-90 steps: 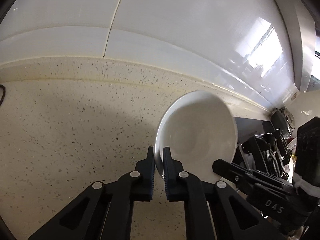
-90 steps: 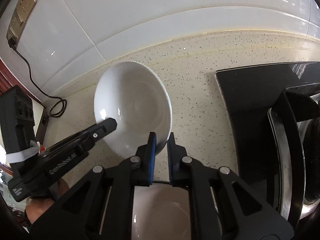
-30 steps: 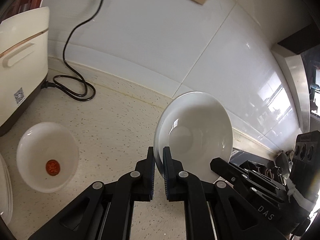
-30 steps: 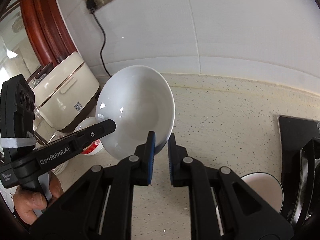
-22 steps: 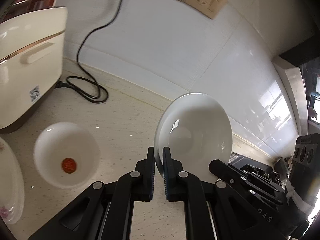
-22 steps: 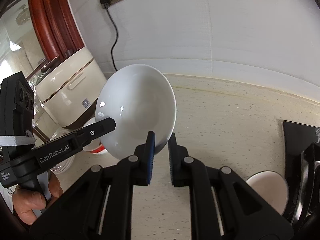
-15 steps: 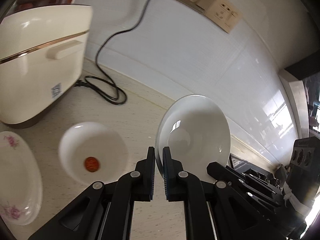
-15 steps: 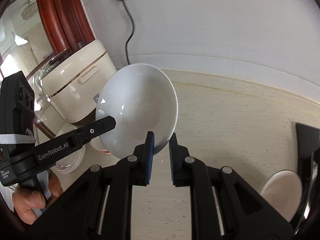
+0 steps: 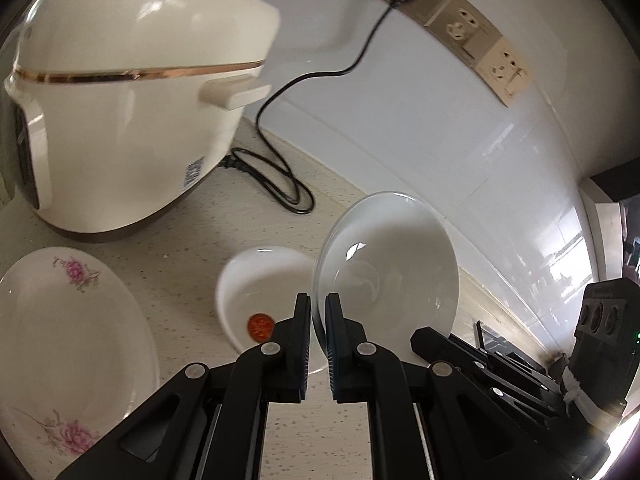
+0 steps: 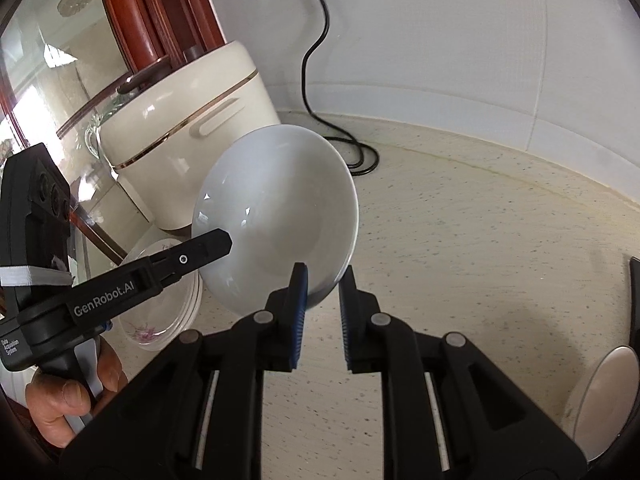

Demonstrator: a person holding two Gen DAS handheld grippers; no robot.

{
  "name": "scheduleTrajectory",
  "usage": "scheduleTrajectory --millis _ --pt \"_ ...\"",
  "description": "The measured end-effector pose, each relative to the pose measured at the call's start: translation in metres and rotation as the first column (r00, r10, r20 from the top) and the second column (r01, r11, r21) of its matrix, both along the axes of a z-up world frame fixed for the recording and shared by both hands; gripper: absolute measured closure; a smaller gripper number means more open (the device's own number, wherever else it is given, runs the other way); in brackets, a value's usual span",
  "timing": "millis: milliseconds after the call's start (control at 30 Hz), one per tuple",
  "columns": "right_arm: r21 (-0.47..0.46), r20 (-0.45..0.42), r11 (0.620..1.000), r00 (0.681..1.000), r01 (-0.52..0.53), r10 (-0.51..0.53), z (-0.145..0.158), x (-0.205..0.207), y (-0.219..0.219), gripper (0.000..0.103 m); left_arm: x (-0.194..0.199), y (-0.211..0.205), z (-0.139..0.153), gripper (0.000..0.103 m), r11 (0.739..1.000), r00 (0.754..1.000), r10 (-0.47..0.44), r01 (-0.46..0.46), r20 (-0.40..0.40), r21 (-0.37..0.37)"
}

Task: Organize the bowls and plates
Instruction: 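Carry the plain white bowl with both grippers over the red-logo bowl, then lower the plain bowl into the red-logo bowl and open both grippers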

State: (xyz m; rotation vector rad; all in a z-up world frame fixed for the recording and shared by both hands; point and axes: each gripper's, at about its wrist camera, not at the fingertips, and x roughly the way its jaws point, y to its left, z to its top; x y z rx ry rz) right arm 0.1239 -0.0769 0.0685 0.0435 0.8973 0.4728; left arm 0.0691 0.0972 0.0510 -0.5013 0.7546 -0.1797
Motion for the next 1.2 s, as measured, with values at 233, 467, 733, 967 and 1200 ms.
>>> scheduleTrajectory --millis 233,467,733,967,1200 --pt "-0.005 -0.041 1.000 0.999 -0.016 0.016 -0.015 0.007 0.014 0.084 0.003 0.017 -0.014 0.096 1.000 0.999 0.025 -0.026 -0.039 -0.013" --pt "-0.011 -0.072 0.999 0.997 -0.031 0.030 -0.026 0.012 0.023 0.083 0.006 0.023 -0.021 0.095 0.999 0.996 0.050 -0.050 -0.073 -0.006" --pt "0.008 -0.097 0.998 0.994 -0.055 0.056 -0.033 0.019 0.025 0.080 0.008 0.021 -0.024 0.095 0.998 0.993 0.065 -0.064 -0.101 0.018" --pt "0.017 -0.107 0.997 0.992 -0.069 0.070 -0.038 0.022 0.032 0.075 0.009 0.022 -0.024 0.093 0.997 0.990 0.076 -0.074 -0.117 0.023" --pt "0.022 -0.111 0.997 0.991 -0.069 0.071 -0.042 0.021 0.033 0.073 0.008 0.022 -0.025 0.091 0.997 0.990 0.078 -0.075 -0.118 0.026"
